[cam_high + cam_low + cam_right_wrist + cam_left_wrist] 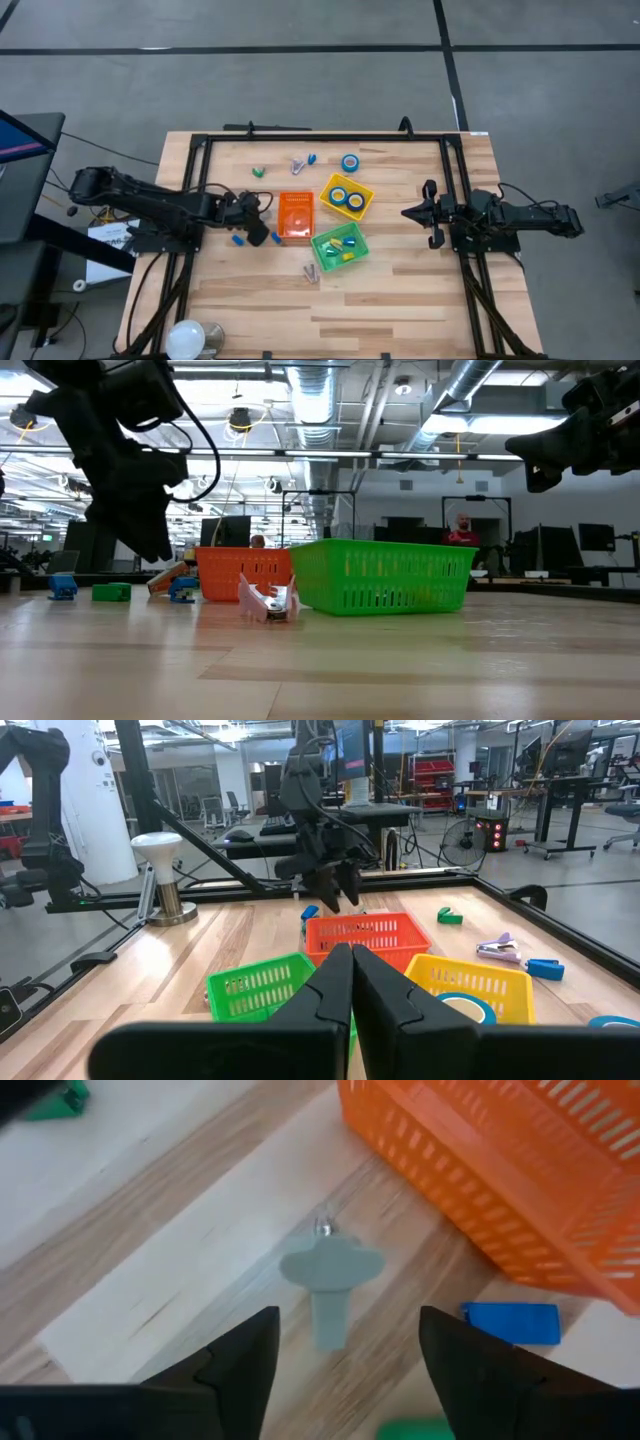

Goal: Pick and place Stapler, Stapler remover, tape
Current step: Put the gray stapler remover into the orange bin

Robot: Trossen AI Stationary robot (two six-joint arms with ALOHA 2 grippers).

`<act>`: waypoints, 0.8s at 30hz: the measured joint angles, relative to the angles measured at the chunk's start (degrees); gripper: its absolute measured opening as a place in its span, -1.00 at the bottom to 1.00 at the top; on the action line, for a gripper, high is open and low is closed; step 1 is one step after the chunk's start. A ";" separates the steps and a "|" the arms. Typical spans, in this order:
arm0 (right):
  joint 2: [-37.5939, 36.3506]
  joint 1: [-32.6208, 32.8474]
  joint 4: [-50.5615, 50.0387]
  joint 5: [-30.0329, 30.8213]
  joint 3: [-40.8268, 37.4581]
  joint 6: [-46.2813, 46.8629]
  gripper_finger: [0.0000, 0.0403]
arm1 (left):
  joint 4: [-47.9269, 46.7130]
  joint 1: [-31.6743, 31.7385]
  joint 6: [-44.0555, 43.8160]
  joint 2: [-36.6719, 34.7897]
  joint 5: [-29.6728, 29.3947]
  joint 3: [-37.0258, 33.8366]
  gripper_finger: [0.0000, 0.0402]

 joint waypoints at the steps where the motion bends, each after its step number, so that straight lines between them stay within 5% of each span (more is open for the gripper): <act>1: 0.00 0.01 0.00 0.00 0.00 -0.02 -1.00 | 0.25 0.00 0.00 0.11 0.02 0.00 0.20; 11: 0.01 0.01 0.00 0.00 0.00 -0.01 -1.00 | 1.65 0.63 0.01 4.06 -0.04 0.02 0.40; 24: 0.00 0.00 0.00 0.00 0.01 -0.01 -1.00 | 3.79 3.13 0.18 7.81 0.58 0.04 0.07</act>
